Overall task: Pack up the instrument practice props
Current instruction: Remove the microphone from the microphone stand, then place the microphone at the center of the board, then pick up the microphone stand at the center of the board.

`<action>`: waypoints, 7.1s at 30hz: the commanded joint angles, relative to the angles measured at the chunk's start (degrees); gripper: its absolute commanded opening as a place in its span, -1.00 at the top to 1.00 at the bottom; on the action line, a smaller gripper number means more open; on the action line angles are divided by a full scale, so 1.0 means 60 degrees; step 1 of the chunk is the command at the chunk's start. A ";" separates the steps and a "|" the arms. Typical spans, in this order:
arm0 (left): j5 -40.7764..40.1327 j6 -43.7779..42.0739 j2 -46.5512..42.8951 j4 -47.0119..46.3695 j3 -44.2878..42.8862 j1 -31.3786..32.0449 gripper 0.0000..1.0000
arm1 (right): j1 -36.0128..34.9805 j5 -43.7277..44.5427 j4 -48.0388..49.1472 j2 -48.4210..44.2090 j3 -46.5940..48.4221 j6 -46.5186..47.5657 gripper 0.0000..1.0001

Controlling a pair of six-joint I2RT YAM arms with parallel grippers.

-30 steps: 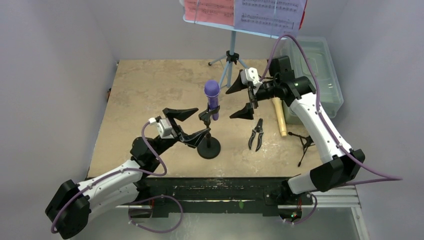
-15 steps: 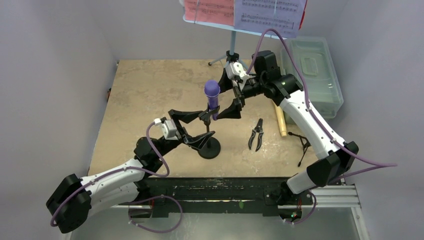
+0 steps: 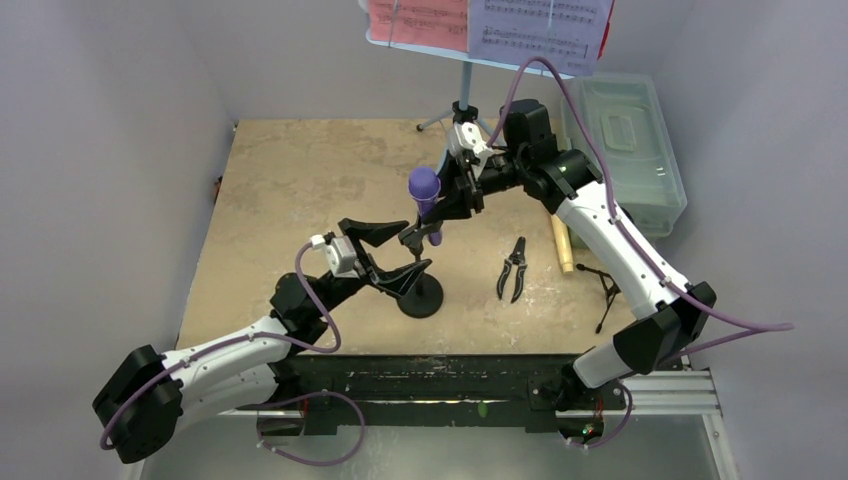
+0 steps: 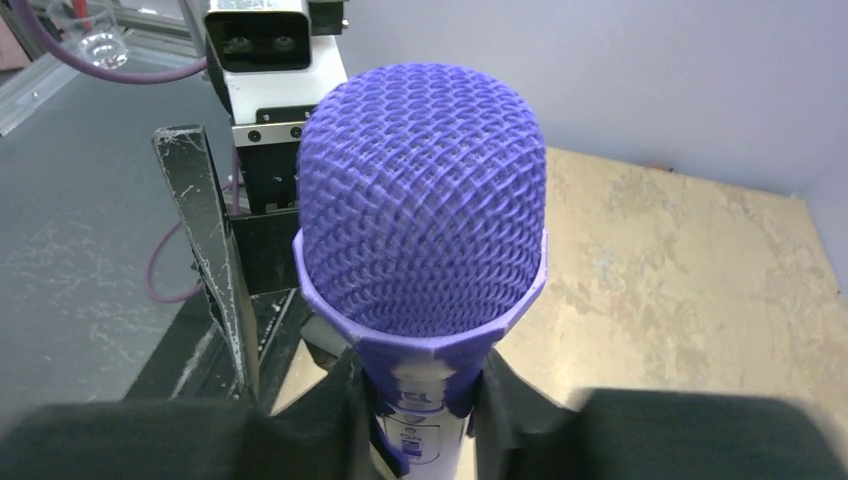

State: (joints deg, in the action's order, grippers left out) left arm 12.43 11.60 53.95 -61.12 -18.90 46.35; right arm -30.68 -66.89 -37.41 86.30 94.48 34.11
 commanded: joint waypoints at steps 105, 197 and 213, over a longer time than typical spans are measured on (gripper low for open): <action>-0.4078 0.0134 -0.3108 0.4918 0.0989 0.0980 -0.83 | 0.2993 1.2221 0.5769 -0.0068 -0.6879 -0.3006 0.54; -0.1703 -0.0058 0.2243 -0.1547 -0.0064 0.0979 1.00 | 0.2975 0.0191 0.0819 -0.2562 -0.7656 0.3979 -0.98; -0.2042 0.3263 0.4626 -0.5848 -0.1439 0.1111 1.00 | 0.2597 -0.1728 0.3772 -0.2748 -0.8319 0.0225 -0.98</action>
State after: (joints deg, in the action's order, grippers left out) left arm 0.73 24.99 77.97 -78.54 -24.56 52.29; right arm -14.63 -73.10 -26.06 71.96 46.61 47.99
